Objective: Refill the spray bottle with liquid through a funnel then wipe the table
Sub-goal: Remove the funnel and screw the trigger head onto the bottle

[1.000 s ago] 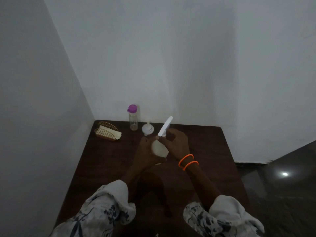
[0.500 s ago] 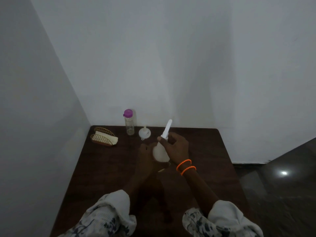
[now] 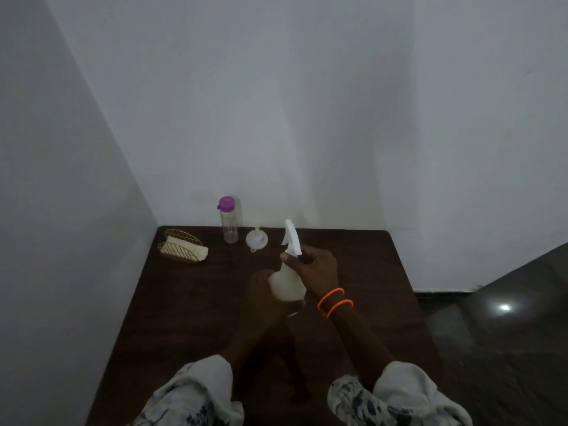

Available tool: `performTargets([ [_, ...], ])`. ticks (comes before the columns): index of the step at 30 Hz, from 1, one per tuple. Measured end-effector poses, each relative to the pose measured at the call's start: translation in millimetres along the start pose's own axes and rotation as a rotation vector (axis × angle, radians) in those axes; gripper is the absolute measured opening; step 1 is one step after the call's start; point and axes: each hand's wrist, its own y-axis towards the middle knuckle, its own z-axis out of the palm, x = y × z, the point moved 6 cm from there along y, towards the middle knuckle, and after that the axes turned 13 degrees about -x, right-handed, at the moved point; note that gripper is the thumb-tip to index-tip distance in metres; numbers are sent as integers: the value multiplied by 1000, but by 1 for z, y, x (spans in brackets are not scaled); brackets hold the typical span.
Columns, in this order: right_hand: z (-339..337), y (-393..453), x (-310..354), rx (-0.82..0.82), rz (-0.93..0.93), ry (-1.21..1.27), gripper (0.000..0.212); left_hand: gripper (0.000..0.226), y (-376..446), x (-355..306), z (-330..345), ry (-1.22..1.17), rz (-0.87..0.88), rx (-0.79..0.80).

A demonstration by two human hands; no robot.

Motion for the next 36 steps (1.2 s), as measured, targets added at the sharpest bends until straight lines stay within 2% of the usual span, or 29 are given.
performTargets([
  [3, 4, -4, -12, 37, 59, -17, 16, 105, -9, 14, 9, 23, -55, 14],
  [7, 7, -16, -43, 148, 195, -2, 15, 116, -20, 31, 13, 17, -92, 149],
  [11, 15, -34, -70, 219, 310, -22, 25, 99, -39, 55, 16, -37, -160, 269],
  [16, 21, -61, -96, 66, 375, -108, 49, 90, -58, 85, 19, 13, -224, 366],
  [20, 39, -78, -115, 142, 407, -42, 38, 102, -75, 103, 19, 79, -263, 474],
  [22, 45, -86, -125, 150, 456, -39, 46, 108, -80, 110, 20, 73, -270, 522],
  [25, 49, -102, -144, 124, 608, -45, 43, 103, -90, 120, 22, 69, -280, 597],
  [28, 54, -118, -159, 131, 752, -2, 52, 87, -98, 126, 23, 73, -292, 642],
  [33, 50, -129, -162, 89, 805, -19, 45, 90, -105, 134, 24, 85, -294, 628],
  [36, 50, -131, -162, 80, 808, -41, 45, 83, -108, 135, 25, 73, -284, 627],
])
